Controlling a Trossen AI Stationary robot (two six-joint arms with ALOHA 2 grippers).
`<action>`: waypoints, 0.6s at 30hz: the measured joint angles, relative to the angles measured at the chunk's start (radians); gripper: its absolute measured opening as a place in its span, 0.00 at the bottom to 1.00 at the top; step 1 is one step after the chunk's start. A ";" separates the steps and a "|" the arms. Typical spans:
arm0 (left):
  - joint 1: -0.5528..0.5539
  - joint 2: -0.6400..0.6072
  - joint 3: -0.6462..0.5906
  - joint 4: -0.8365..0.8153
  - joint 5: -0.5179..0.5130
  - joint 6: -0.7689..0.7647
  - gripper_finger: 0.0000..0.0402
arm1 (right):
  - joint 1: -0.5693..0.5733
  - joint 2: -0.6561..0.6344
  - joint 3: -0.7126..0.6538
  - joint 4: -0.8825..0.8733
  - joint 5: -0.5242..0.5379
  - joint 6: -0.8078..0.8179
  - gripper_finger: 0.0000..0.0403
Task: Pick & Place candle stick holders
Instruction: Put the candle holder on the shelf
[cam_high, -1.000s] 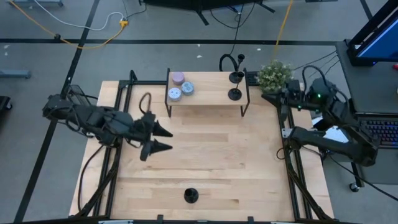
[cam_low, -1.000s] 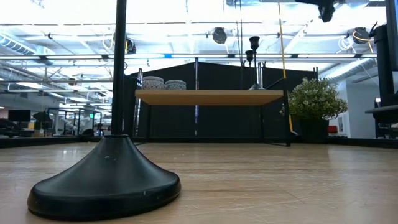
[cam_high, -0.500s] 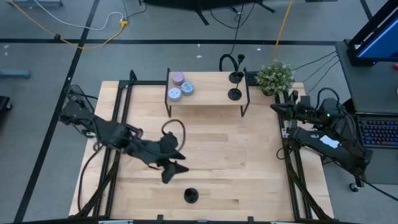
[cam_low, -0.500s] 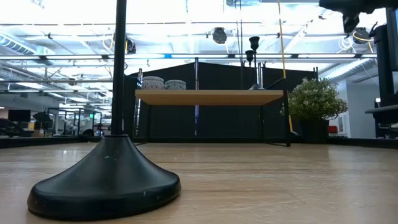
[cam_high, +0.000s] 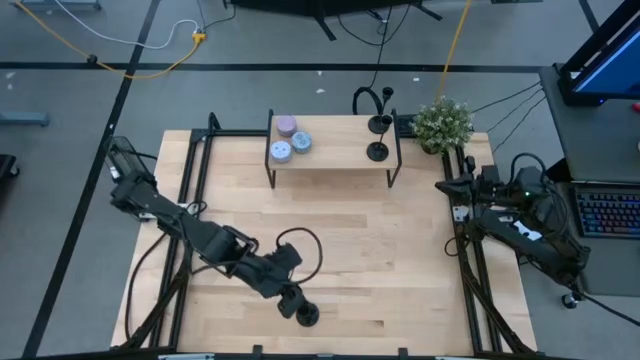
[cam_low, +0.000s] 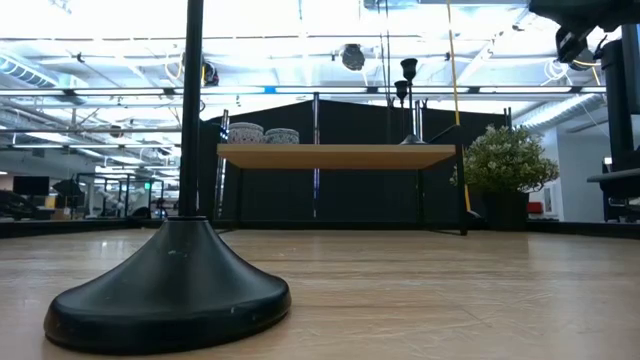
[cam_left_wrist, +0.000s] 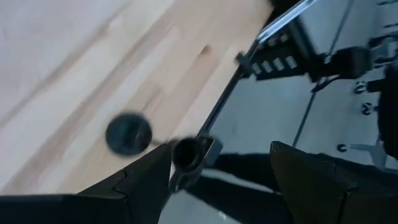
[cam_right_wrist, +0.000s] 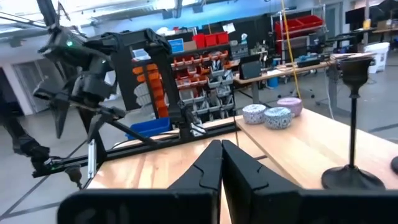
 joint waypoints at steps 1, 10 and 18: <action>-0.001 0.006 0.000 -0.012 0.016 -0.024 0.70 | 0.000 -0.001 0.000 0.000 0.000 -0.001 0.00; -0.001 0.044 0.000 -0.065 0.087 -0.143 0.70 | 0.000 -0.005 0.000 -0.010 0.000 -0.014 0.00; 0.002 0.074 0.000 -0.071 0.095 -0.149 0.70 | 0.000 -0.005 0.000 -0.012 0.000 -0.023 0.00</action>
